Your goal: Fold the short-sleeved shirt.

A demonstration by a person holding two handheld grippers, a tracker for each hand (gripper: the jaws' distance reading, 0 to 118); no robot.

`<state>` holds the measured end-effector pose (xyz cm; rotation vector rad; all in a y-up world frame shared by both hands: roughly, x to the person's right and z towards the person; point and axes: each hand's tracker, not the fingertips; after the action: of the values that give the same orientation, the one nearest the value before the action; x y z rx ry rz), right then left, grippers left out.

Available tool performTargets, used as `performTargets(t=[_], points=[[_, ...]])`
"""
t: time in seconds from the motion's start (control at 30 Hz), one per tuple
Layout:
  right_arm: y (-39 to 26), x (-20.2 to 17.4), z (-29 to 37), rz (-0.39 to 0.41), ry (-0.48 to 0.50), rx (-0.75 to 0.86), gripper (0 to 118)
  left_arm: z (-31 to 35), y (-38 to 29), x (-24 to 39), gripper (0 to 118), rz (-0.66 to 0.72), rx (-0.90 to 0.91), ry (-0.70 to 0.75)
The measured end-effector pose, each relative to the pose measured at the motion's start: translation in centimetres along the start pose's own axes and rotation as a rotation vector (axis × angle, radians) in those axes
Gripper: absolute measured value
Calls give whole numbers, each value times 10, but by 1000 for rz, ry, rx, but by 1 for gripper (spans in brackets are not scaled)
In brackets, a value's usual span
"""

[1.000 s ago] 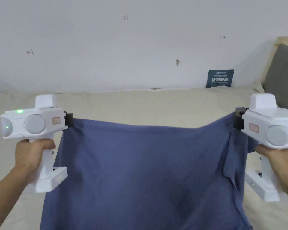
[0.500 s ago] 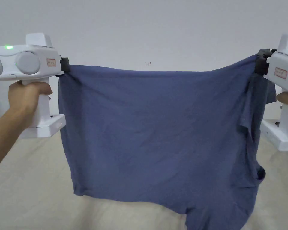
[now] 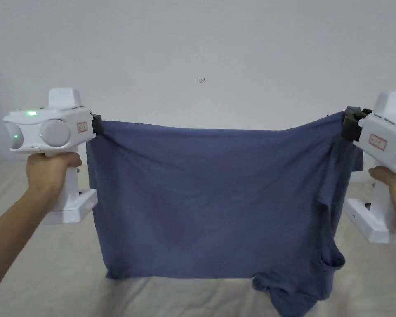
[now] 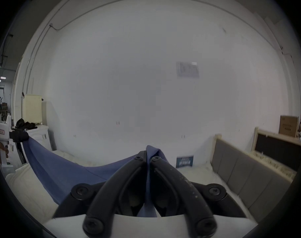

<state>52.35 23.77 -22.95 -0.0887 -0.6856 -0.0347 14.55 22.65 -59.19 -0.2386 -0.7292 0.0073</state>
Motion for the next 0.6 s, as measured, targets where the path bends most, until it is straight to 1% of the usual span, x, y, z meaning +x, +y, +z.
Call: performTargets(t=[0.13,0.27,0.33,0.43,0.6], points=[[-67,8,-10,-44,-2,-119,5,-15,-63,-2,3,-15,-104,-11],[-131,15,0,-99,0,-227,5,-8,-126,-4,3,-26,-205,-20],[-161,16,16,-102,3,-273,5,5,-156,-5,3,-20,-245,-33],[-198,17,53,-134,28,-323,5,35,-197,-8,3,-29,-301,-36],[-245,22,128,-171,58,-393,5,94,-267,-26,3,-27,-418,-22]])
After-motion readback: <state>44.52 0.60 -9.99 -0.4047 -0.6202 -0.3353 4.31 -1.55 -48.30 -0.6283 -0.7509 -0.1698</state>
